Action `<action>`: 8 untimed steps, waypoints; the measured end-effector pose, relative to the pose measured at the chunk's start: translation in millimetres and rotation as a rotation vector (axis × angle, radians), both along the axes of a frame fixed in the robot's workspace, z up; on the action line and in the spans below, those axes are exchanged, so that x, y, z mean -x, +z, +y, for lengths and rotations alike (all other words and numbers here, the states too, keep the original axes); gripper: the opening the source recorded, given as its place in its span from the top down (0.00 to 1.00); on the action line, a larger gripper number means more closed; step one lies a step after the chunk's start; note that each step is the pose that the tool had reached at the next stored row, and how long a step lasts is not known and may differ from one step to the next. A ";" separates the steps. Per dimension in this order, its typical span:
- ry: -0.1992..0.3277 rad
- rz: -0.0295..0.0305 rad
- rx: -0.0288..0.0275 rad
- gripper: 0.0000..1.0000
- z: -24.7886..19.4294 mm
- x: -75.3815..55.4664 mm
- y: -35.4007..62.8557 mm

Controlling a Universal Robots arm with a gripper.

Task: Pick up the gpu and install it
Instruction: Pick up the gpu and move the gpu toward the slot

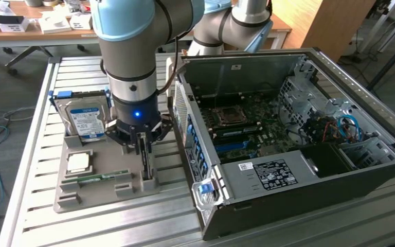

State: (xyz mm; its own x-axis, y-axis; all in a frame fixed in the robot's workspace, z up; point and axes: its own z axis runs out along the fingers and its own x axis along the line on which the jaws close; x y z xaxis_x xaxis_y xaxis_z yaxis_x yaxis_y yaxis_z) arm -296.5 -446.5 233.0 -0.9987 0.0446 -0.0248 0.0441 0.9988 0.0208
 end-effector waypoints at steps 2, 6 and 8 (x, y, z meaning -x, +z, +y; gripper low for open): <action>0.000 0.0000 0.0000 0.67 0.0 0.0 0.0; 0.000 0.0001 0.0000 0.67 -0.4 -0.7 0.0; 0.000 0.0000 0.0000 0.67 -0.7 -1.2 0.0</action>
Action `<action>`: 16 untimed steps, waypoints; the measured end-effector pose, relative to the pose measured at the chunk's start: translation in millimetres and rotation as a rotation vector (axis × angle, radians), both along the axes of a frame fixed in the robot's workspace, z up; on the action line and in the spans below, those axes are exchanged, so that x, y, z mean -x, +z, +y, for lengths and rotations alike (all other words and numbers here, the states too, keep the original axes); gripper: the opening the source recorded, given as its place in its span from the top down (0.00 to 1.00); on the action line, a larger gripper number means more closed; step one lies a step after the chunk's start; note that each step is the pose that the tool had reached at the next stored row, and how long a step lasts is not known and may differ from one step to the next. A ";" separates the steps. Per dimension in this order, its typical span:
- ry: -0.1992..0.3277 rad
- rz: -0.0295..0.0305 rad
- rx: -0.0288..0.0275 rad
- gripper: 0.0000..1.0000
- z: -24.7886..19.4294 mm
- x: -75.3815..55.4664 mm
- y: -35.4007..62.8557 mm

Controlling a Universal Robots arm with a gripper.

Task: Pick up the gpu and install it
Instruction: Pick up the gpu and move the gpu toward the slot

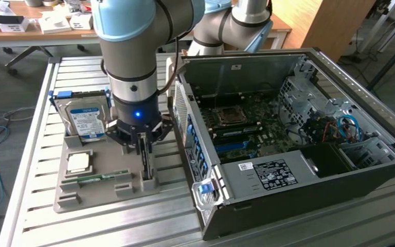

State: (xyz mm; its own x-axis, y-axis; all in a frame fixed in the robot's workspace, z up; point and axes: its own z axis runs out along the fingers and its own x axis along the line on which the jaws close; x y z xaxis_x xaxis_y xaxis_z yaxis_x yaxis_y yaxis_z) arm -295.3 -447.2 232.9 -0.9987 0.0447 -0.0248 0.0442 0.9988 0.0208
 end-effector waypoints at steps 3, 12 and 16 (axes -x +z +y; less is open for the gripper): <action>0.000 0.0000 0.0000 0.67 -0.1 -0.3 0.0; 0.000 0.0000 0.0000 0.67 -0.1 0.2 0.0; 0.000 0.0001 0.0001 0.67 -0.5 0.3 0.0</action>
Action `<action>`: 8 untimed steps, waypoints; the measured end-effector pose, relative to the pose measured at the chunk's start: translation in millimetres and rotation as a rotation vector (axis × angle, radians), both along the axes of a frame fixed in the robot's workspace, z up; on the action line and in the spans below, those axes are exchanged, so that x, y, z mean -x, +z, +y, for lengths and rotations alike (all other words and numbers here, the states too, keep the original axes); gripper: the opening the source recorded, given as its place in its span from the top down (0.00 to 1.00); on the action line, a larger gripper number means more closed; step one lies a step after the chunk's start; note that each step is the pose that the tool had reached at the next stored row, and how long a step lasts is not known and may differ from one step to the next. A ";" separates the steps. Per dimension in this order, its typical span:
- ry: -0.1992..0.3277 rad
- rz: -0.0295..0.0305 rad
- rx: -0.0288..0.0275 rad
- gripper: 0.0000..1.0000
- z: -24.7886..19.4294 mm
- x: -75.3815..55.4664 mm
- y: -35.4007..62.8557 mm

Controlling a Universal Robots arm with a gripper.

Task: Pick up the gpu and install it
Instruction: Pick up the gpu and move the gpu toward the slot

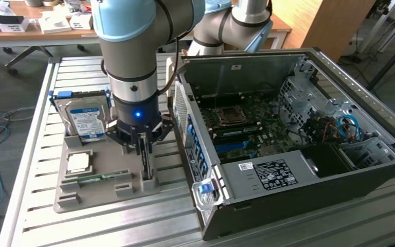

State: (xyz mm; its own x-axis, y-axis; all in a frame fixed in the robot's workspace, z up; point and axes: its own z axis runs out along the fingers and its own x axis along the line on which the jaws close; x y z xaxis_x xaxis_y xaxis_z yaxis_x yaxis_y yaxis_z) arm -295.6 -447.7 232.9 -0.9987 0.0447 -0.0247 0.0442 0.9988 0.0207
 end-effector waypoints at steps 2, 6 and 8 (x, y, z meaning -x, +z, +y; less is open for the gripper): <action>0.000 0.0000 -0.0001 0.67 -0.1 0.0 0.0; 0.000 -0.0001 0.0000 0.67 -0.2 -0.1 0.0; 0.000 -0.0001 -0.0001 0.67 -0.2 -0.1 0.0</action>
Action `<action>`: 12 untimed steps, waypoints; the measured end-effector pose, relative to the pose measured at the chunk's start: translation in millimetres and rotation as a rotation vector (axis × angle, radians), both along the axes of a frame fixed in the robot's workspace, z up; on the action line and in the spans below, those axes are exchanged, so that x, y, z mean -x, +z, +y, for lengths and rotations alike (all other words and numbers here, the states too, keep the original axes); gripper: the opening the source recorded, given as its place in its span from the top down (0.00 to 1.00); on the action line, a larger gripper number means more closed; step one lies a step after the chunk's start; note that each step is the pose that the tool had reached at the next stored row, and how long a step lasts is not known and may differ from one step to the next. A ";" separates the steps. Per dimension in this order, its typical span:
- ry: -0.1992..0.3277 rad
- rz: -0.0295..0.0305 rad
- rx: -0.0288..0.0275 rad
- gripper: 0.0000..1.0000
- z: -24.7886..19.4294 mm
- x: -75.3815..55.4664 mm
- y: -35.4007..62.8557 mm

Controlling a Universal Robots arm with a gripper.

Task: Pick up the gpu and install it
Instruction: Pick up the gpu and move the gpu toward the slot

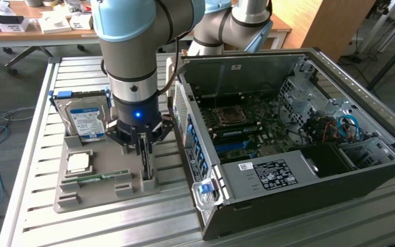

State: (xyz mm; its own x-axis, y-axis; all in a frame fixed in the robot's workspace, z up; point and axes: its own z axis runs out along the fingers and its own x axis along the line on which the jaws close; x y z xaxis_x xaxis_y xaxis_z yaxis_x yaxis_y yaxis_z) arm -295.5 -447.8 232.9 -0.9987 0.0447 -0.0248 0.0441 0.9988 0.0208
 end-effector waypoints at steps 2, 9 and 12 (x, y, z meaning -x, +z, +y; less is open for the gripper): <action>0.000 -0.0001 0.0000 0.67 0.0 0.0 0.0; 0.000 0.0001 0.0000 0.74 0.0 0.0 0.0; 0.000 0.0000 0.0001 0.74 0.0 0.0 0.0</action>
